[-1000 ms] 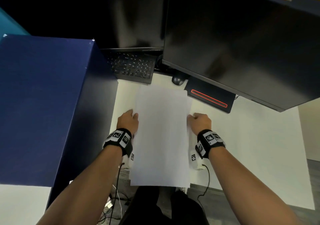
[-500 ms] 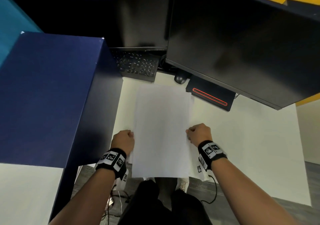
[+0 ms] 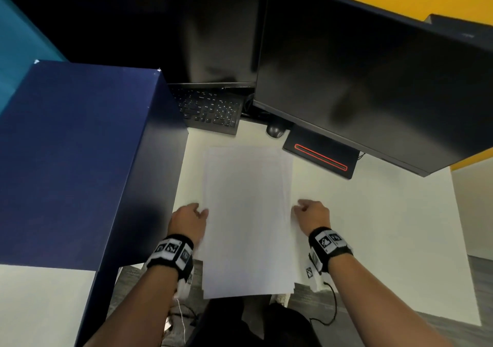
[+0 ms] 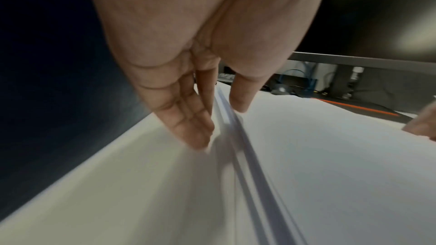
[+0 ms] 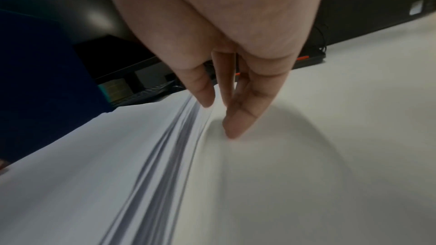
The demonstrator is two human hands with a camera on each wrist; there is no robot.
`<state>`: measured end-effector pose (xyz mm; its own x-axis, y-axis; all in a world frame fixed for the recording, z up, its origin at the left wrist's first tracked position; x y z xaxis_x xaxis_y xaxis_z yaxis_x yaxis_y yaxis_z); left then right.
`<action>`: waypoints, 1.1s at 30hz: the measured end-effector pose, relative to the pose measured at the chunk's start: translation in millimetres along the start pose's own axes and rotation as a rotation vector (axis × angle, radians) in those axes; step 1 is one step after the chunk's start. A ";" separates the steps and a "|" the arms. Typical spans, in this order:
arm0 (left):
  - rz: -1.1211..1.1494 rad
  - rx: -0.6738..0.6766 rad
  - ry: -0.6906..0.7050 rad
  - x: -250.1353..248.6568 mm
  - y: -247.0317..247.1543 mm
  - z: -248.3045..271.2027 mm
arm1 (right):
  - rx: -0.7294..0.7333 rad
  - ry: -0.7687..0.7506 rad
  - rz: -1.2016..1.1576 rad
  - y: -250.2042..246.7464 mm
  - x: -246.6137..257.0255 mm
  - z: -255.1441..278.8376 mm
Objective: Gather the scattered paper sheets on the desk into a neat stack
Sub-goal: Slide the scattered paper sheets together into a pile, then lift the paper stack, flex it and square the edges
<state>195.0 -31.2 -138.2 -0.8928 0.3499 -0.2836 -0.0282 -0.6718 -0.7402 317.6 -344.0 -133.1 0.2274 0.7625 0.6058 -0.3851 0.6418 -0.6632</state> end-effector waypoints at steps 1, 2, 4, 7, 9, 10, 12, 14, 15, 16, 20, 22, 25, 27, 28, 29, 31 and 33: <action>0.041 -0.024 0.001 -11.7 -4.5 -8.7 | -0.030 0.002 -0.036 -1.5 5.4 -9.3; 0.064 -0.044 0.013 -24.4 -8.1 -16.2 | -0.066 0.003 -0.072 -0.8 10.3 -20.2; 0.055 -0.078 0.040 -49.5 -11.2 -28.0 | -0.116 0.001 -0.106 1.7 25.5 -38.3; 0.006 -0.101 0.034 -74.6 -11.7 -37.5 | -0.165 0.022 -0.097 5.4 48.2 -60.4; -0.036 -0.113 0.056 -85.3 -8.2 -41.3 | -0.157 0.078 -0.119 7.9 57.0 -73.8; -0.062 -0.120 0.085 -90.0 -5.6 -41.6 | -0.144 0.084 -0.117 8.9 59.9 -78.5; -0.058 -0.108 0.130 -92.9 -0.6 -40.9 | -0.095 0.047 -0.103 11.5 65.2 -84.1; -0.003 -0.102 0.105 -83.9 -1.0 -43.2 | -0.078 -0.014 -0.086 8.2 66.4 -80.0; 0.022 -0.102 0.071 -76.3 -3.4 -46.2 | -0.091 -0.028 -0.078 3.8 63.5 -74.5; 0.040 -0.095 0.027 -67.6 -5.7 -49.7 | -0.106 -0.028 -0.065 -0.4 58.4 -69.0; 0.073 -0.049 -0.054 -50.7 -6.0 -48.5 | -0.027 0.032 0.093 7.4 38.9 -42.9; 0.095 -0.035 -0.043 -58.4 2.8 -36.3 | 0.023 0.041 0.128 26.3 42.7 -33.2; 0.158 0.022 -0.103 -71.1 20.0 -26.9 | 0.073 0.074 -0.001 46.6 61.7 -28.8; 0.234 0.120 -0.145 -71.8 26.2 -36.4 | 0.126 0.144 -0.137 52.2 65.3 -35.0; 0.295 0.205 -0.155 -68.3 27.6 -41.8 | 0.150 0.173 -0.205 52.5 63.2 -37.9; 0.367 0.302 -0.157 -63.0 28.5 -47.9 | 0.164 0.186 -0.285 52.3 59.2 -40.8; 0.506 0.475 -0.152 -49.3 25.0 -47.8 | 0.185 0.177 -0.506 48.3 51.2 -36.6; 0.646 0.598 -0.102 -44.4 14.3 -32.9 | 0.199 0.109 -0.715 40.0 48.4 -27.8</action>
<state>249.0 -34.8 -156.3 -0.8507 -0.2564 -0.4589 0.2906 -0.9568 -0.0041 338.0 -279.2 -142.5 0.5661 0.1759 0.8054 -0.2627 0.9645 -0.0260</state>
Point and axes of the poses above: each hand's wrist, its own z-axis away from the middle knuckle, its own y-axis out of the palm, x = y × z, the point moved 5 cm from there along -z, towards the middle knuckle, and after that the axes turned 12 degrees about -y, right-handed, at the moved point
